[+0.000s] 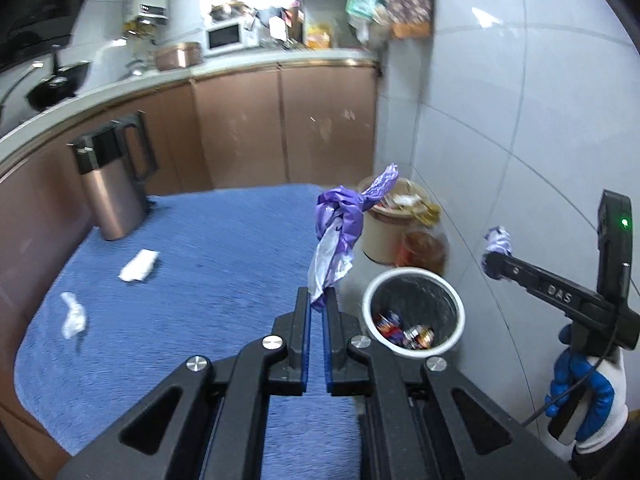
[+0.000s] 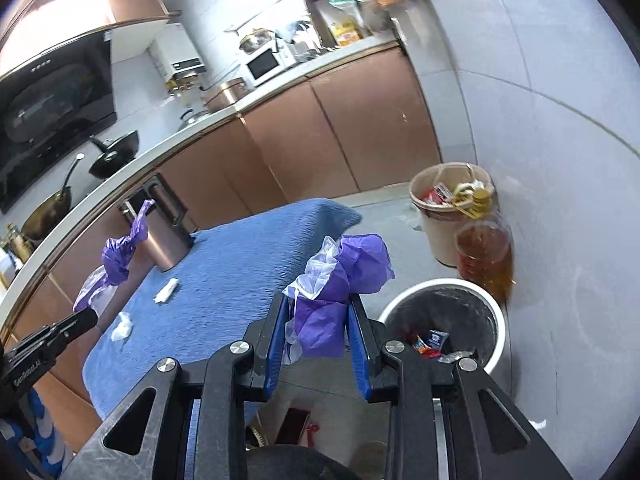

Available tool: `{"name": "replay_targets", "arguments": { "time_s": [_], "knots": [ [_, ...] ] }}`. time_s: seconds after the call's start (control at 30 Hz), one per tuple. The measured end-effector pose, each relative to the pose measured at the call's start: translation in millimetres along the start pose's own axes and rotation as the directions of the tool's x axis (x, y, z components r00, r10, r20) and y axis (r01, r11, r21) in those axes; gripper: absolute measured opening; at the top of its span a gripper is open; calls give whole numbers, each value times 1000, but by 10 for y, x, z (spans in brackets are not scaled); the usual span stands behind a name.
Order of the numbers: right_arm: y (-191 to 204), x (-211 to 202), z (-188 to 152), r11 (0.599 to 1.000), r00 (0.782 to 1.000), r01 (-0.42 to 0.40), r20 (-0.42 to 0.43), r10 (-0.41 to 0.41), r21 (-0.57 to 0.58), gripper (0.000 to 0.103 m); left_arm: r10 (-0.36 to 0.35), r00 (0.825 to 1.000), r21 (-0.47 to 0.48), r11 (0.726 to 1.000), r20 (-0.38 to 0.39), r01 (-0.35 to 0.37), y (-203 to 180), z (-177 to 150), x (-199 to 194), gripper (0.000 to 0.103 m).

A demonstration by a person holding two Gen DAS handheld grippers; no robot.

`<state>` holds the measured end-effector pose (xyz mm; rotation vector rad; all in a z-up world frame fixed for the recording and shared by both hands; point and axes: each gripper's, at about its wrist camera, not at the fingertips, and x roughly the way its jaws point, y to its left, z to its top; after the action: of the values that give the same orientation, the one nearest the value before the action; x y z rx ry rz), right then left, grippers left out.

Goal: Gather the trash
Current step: 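Carry both purple items over the white bin and open both tools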

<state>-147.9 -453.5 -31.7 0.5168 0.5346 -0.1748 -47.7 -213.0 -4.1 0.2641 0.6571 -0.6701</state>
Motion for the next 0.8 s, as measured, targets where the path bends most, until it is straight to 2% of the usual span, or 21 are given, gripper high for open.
{"name": "replay_targets", "arguments": {
  "time_s": [0.17,0.5,0.63,0.73,0.8],
  "knots": [
    [-257,136,-58,998,999,31,-26,-30,51,28,-80,992,38,996,-101,85,-270,6,408,5],
    [-684,439,-60,988,992,104,-80,-95,115,28,-174,950,84,976,-260,202,-802,140,1289,5],
    [-807,561,-24,984,988,132,-95,-121,120,30,-205,934,91,966,-291,240,-973,229,1561,5],
    [-899,680,1,979,983,164,-107,-152,122,30,-226,931,93,961,-287,262,-1076,311,1725,8],
    [-981,775,22,975,977,188,-122,-173,121,31,-253,923,84,954,-291,289,-1114,366,1838,9]
  ]
}}
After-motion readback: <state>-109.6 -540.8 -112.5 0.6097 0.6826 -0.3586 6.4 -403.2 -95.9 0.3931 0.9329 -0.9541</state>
